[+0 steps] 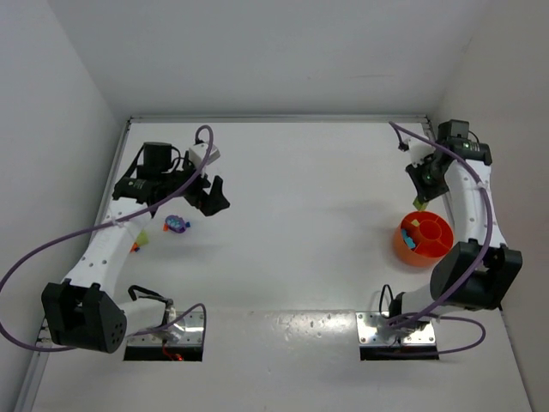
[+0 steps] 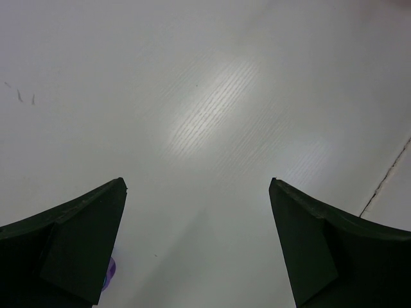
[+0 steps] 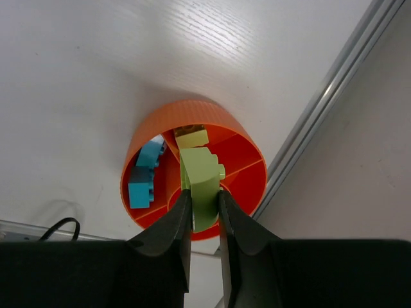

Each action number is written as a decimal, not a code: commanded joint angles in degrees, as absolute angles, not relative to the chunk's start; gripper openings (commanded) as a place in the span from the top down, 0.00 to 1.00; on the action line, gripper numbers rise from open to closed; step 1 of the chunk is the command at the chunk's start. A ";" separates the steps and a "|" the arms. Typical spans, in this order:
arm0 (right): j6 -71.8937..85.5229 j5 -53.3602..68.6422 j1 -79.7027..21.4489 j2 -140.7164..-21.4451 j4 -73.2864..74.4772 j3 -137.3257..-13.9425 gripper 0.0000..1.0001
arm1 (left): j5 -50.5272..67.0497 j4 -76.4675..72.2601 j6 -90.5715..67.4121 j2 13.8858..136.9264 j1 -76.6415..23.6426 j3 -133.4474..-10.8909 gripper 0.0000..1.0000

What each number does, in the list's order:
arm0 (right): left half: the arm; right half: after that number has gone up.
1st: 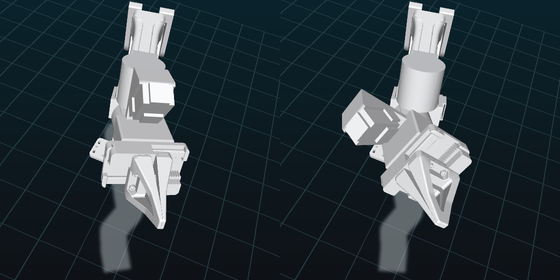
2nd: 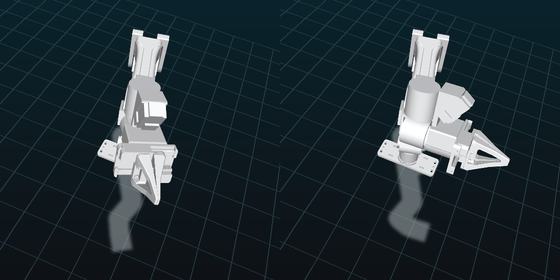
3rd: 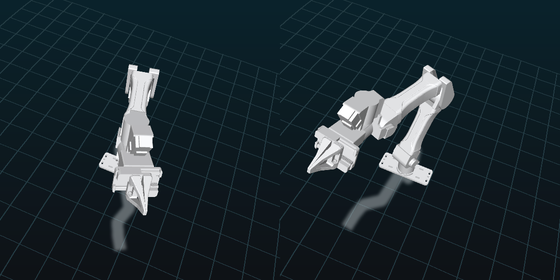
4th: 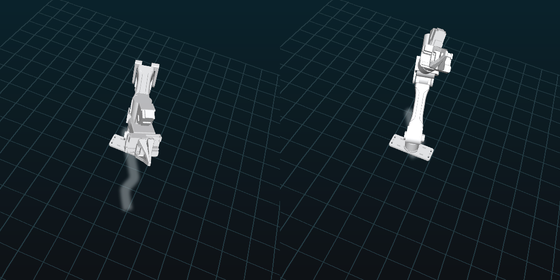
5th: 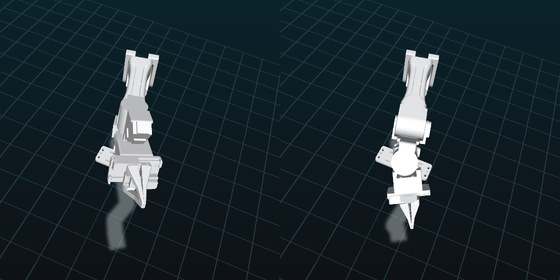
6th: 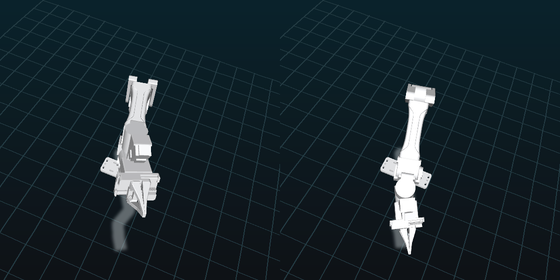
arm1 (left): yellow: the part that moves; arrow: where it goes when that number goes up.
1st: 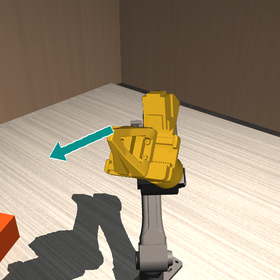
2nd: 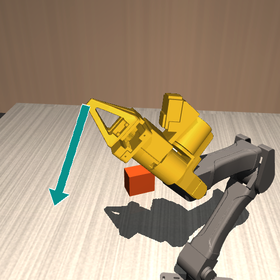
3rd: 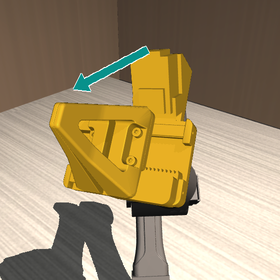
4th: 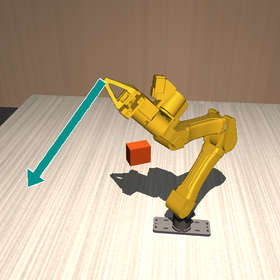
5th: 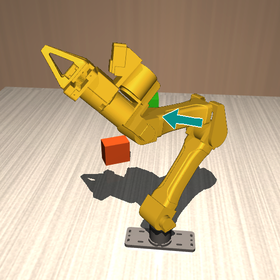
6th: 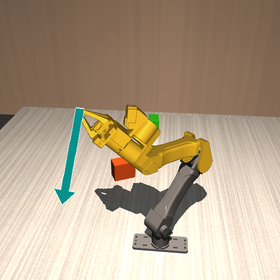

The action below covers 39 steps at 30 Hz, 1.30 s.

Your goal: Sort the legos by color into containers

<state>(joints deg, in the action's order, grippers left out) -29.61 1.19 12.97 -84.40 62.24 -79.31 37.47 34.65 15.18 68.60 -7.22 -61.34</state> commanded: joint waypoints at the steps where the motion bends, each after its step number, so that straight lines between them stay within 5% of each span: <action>1: -31.03 -0.70 14.06 -83.85 60.38 -79.19 1.00 | 39.46 34.45 15.91 67.94 -5.98 -63.19 0.00; 39: -33.93 -6.86 15.12 -89.21 51.77 -70.66 0.96 | 39.46 34.45 13.80 68.47 -4.39 -62.67 0.00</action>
